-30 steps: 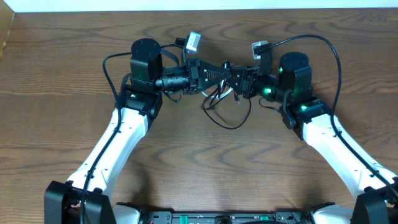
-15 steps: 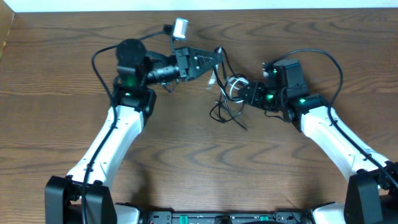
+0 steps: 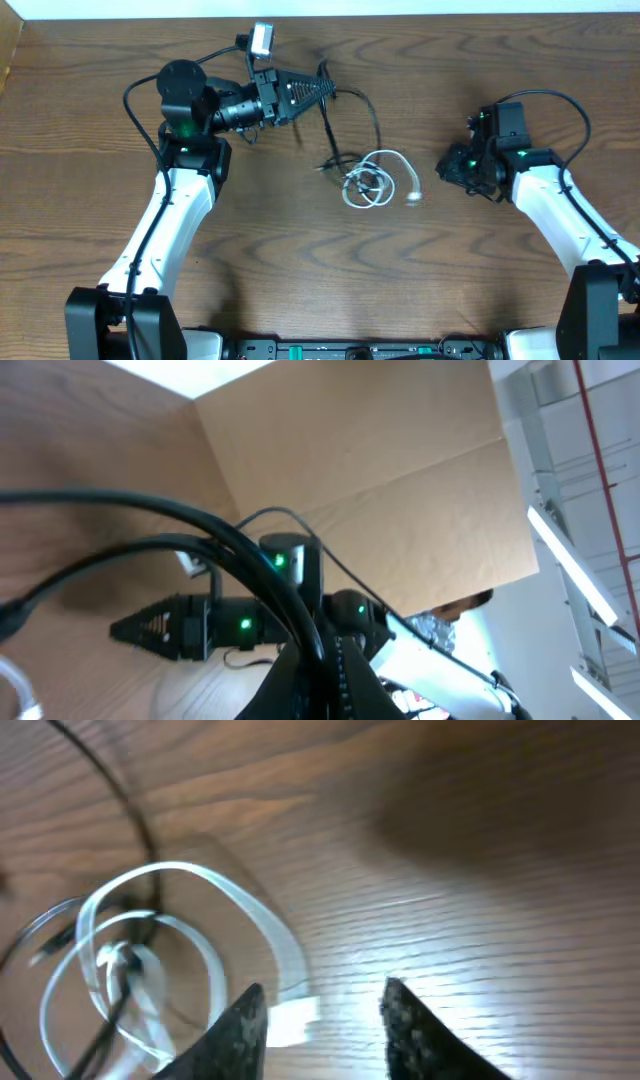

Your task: Untangle cables

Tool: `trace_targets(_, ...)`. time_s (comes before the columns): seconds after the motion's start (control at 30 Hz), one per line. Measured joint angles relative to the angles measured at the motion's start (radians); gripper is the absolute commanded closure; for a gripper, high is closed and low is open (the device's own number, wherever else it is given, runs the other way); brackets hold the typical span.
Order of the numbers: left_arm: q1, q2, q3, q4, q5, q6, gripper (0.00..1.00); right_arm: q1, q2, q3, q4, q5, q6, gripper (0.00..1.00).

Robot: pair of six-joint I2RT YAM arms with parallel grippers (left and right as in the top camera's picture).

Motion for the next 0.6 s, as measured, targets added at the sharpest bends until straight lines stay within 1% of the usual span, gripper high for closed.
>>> trace_targets(0.03, 0.0, 0.0, 0.002, -0.038, 0.002, 0.027, 0.93, -0.004, 0.0, 0.0, 0.001, 0.0, -0.011, 0.66)
trace_targets(0.07, 0.0, -0.005, 0.006, -0.113, 0.005, 0.063, 0.93, -0.008, 0.0, 0.0, 0.008, -0.006, -0.039, 0.65)
trace_targets(0.13, 0.0, -0.006, 0.011, -0.263, 0.001, 0.149, 0.93, -0.008, -0.001, -0.001, 0.032, -0.062, -0.108, 0.6)
trace_targets(0.23, 0.0, -0.006, 0.015, -0.523, -0.037, 0.313, 0.93, -0.008, -0.003, -0.003, 0.078, -0.176, -0.182, 0.55)
trace_targets(0.27, 0.0, -0.006, 0.014, -0.572, -0.058, 0.354, 0.93, -0.002, -0.004, -0.003, 0.088, -0.216, -0.193, 0.53)
trace_targets(0.3, 0.0, -0.006, 0.014, -0.614, -0.085, 0.403, 0.93, 0.005, -0.004, -0.003, 0.093, -0.235, -0.2, 0.53)
trace_targets(0.37, 0.0, -0.006, 0.014, -0.663, -0.136, 0.463, 0.92, 0.042, -0.004, -0.003, 0.105, -0.257, -0.207, 0.53)
trace_targets(0.47, 0.002, -0.007, 0.014, -0.678, -0.214, 0.503, 0.93, 0.136, -0.001, -0.003, 0.129, -0.237, -0.152, 0.55)
trace_targets(0.5, 0.002, -0.007, 0.014, -0.698, -0.247, 0.51, 0.92, 0.141, 0.0, -0.003, 0.131, -0.236, -0.148, 0.55)
trace_targets(0.6, 0.005, -0.009, 0.016, -0.846, -0.384, 0.522, 0.92, 0.209, 0.052, -0.003, 0.19, -0.213, -0.05, 0.58)
